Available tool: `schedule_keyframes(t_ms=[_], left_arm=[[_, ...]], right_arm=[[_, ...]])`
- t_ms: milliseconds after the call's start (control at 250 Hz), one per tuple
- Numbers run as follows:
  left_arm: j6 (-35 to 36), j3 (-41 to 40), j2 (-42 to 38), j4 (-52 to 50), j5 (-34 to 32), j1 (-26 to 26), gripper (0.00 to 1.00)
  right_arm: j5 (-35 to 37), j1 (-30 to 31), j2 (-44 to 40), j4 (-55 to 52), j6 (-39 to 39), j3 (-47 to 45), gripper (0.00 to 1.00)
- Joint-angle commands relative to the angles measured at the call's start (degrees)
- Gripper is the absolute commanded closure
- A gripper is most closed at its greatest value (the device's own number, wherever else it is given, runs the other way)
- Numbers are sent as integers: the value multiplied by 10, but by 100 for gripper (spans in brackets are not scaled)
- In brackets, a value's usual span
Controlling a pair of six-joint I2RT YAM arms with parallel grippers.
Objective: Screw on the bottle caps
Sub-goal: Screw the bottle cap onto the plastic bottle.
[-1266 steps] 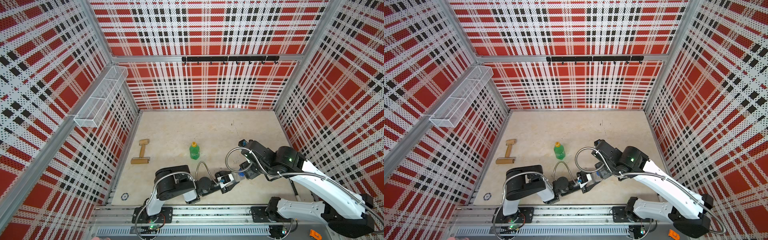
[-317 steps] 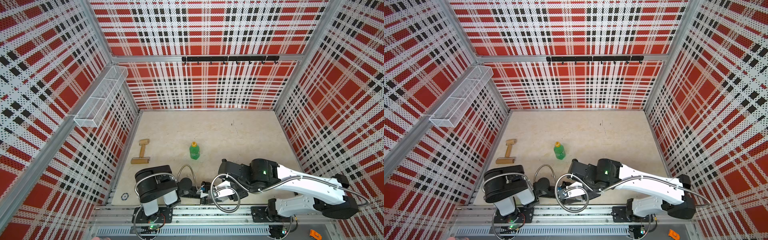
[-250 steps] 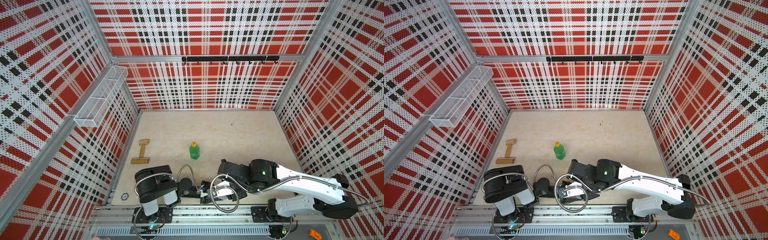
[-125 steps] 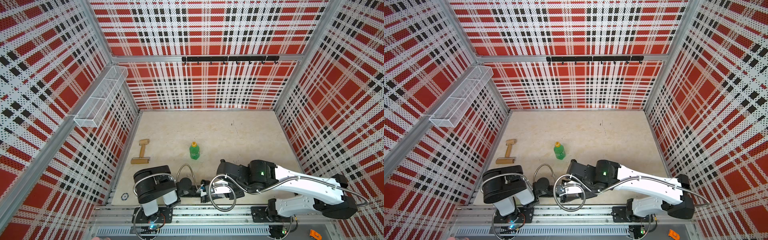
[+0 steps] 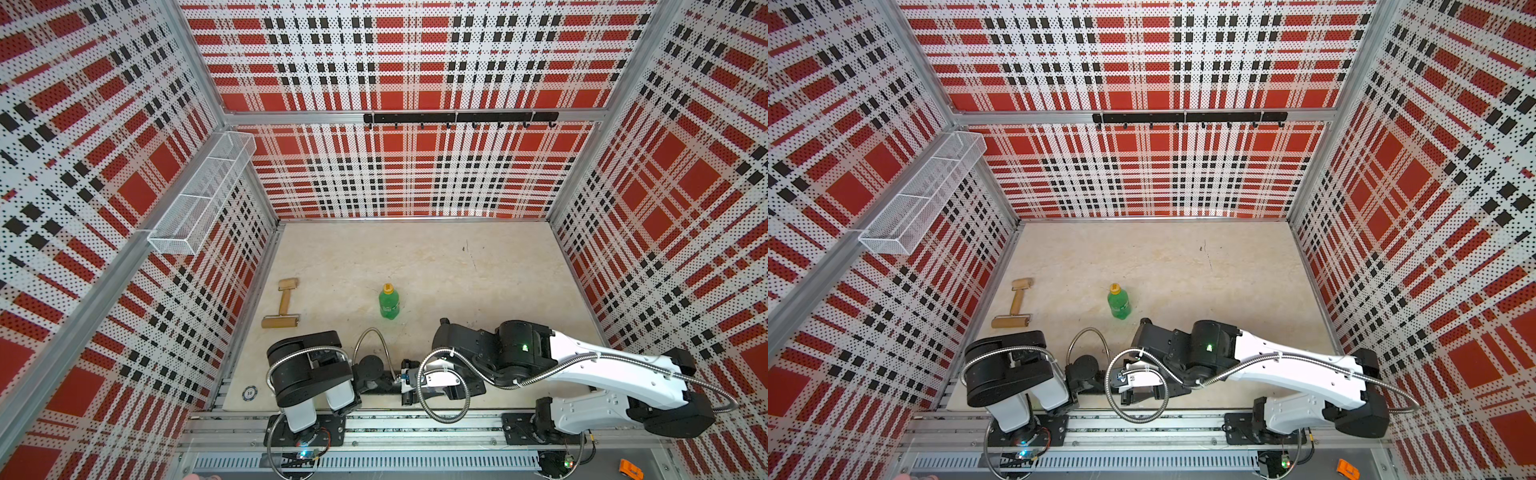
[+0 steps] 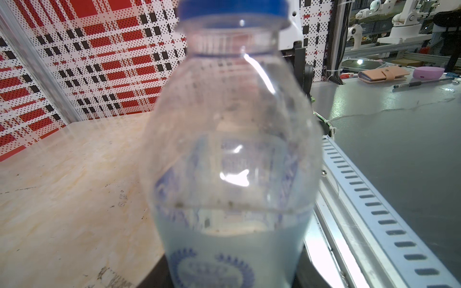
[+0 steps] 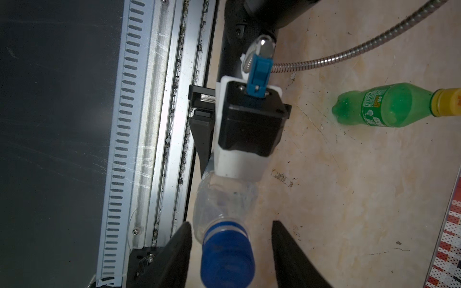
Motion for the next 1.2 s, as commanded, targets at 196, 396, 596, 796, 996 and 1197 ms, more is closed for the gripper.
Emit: schedule_keyframes(t_ms=[196,396,596,796,996,1197], left_arm=[[5,1,-4,18,-2,0,49],[4,3,-4,19,0,0,50],[3,3,-4,19,0,0,50],[5,1,-9,18,0,0,50],[6,1,-10,18,2,0,51],[5,1,-11,18,1,0,51]], right_arm=[[21,4,-43,-40,10,39,43],[24,4,-55,-46,10,22,42],[49,4,-41,-20,-4,6,42],[61,4,-31,-9,-11,4,42],[60,4,-24,-5,-13,0,42],[61,4,-19,5,-13,0,42]])
